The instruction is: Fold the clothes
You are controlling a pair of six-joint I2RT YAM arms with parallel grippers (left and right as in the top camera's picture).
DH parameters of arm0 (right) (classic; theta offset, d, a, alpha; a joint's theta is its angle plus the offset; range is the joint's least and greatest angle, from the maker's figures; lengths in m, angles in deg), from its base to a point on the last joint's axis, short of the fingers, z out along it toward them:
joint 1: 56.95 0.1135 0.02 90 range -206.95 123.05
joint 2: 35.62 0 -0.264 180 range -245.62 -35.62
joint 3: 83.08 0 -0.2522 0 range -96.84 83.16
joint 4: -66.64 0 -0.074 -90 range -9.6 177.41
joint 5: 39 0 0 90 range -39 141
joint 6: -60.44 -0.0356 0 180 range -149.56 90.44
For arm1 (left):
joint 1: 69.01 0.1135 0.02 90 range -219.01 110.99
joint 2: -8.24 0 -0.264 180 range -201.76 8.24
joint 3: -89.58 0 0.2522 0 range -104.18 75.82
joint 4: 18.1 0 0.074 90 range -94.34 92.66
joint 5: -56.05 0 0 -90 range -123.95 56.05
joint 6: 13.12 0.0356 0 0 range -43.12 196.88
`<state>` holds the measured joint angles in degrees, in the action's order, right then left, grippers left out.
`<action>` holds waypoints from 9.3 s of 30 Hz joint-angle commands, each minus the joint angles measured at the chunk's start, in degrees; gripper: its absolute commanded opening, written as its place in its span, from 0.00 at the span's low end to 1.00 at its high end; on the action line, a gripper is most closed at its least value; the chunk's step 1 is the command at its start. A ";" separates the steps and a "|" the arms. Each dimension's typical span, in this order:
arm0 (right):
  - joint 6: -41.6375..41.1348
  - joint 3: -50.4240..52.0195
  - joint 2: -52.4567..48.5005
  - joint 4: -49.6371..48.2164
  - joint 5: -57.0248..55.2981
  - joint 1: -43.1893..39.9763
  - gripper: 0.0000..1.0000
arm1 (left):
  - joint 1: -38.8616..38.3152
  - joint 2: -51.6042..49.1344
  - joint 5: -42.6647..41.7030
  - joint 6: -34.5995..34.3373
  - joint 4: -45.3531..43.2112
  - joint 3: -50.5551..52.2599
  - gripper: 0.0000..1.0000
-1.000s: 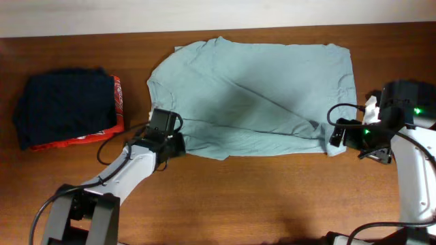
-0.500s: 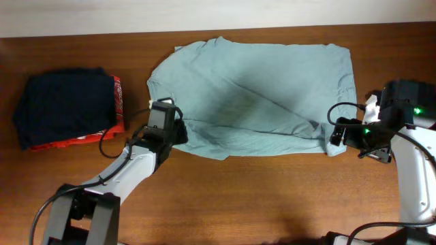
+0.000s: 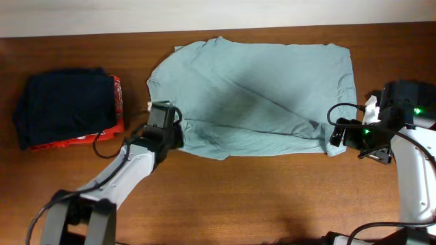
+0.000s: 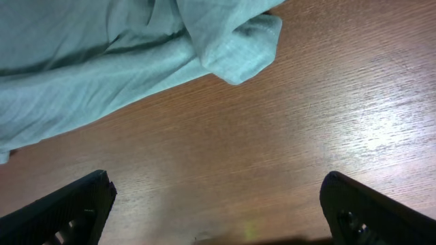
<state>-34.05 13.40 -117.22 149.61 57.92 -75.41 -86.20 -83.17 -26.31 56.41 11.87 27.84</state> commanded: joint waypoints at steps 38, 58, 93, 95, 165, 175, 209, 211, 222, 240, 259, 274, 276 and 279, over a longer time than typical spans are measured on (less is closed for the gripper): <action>-0.50 0.33 0.50 -2.01 1.46 -0.31 1.00 | 0.09 -10.14 -2.89 0.83 8.13 -5.33 0.00; -0.50 6.54 -0.44 -4.07 4.09 -0.31 1.00 | 0.09 8.87 -2.69 0.83 35.21 -23.58 0.00; -11.61 27.96 -3.32 -29.57 -4.22 -0.31 0.73 | 0.09 8.87 -2.71 0.83 32.70 -23.58 0.00; -12.15 29.24 -3.32 -30.84 -4.28 -0.31 0.73 | 0.09 8.87 -2.71 0.83 32.72 -23.58 0.00; -6.45 5.07 -3.06 -13.05 -3.08 -0.31 0.04 | 0.09 0.22 3.17 0.39 22.58 -26.51 0.00; -6.45 5.53 -9.75 -23.06 -3.10 -0.31 0.04 | 0.09 -5.57 3.91 0.42 12.59 -26.53 0.00; -6.45 0.96 -15.23 -14.01 4.48 0.59 0.47 | 0.09 -12.70 1.51 6.86 29.57 -31.67 0.05; -6.45 2.32 -15.26 -15.98 4.52 2.16 0.16 | 0.02 -14.88 -0.74 6.86 28.41 -31.67 0.01; -1.36 2.47 -16.28 -27.10 3.56 21.09 0.04 | -2.32 -18.73 -6.40 6.91 21.99 -31.67 0.01; 5.09 2.47 -26.34 -34.71 6.40 33.14 0.04 | -2.43 -18.73 -4.61 6.93 21.94 -31.67 0.01; 5.53 2.47 -28.52 -41.33 1.01 32.68 0.04 | -2.43 -18.73 -4.63 6.93 21.92 -31.67 0.01; 2.75 -14.45 -28.48 -25.70 1.84 24.87 0.04 | -2.40 -18.45 -1.77 8.87 22.99 -33.99 0.01; 2.75 -20.50 -28.48 -17.16 1.84 24.04 0.10 | -2.40 -18.36 -1.79 9.55 25.22 -35.91 0.01; 2.71 -28.39 -28.48 -3.15 1.84 22.40 0.21 | -2.34 -18.34 -1.81 9.90 28.92 -38.25 0.01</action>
<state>-31.10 -9.18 -145.79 139.84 59.91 -51.47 -88.75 -101.49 -28.98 64.58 38.77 -7.35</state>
